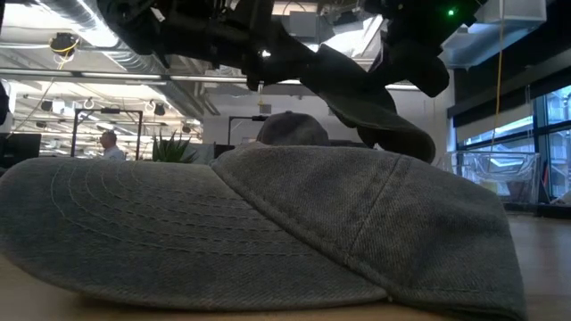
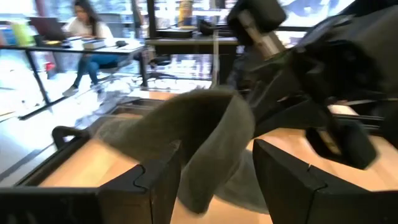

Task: Pick & Place hat
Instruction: Put the top green cap into the right transparent bin

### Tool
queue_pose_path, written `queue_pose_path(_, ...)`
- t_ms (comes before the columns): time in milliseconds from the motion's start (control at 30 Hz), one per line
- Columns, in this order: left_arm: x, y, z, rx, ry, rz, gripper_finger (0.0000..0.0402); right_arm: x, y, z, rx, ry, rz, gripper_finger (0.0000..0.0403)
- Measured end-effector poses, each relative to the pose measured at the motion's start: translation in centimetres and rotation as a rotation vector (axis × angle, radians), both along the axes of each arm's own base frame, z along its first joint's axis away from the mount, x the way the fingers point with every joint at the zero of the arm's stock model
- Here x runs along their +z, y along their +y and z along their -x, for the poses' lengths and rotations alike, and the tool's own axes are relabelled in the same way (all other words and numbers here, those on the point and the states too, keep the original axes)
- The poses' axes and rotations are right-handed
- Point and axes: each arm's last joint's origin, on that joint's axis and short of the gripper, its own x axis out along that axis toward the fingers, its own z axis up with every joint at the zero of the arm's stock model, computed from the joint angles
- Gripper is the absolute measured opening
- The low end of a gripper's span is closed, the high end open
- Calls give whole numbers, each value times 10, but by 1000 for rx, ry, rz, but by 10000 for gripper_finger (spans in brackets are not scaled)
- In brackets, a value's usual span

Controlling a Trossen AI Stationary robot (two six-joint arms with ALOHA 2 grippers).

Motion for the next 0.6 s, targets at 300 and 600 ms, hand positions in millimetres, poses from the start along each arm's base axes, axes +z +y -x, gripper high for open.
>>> queue_pose_path(300,2,0,0,-62,-22,36,161,3,2,-5,25,-39,-28,3)
queue_pose_path(600,1,3,0,-72,-4,-37,37,2,4,-6,84,-12,-74,12)
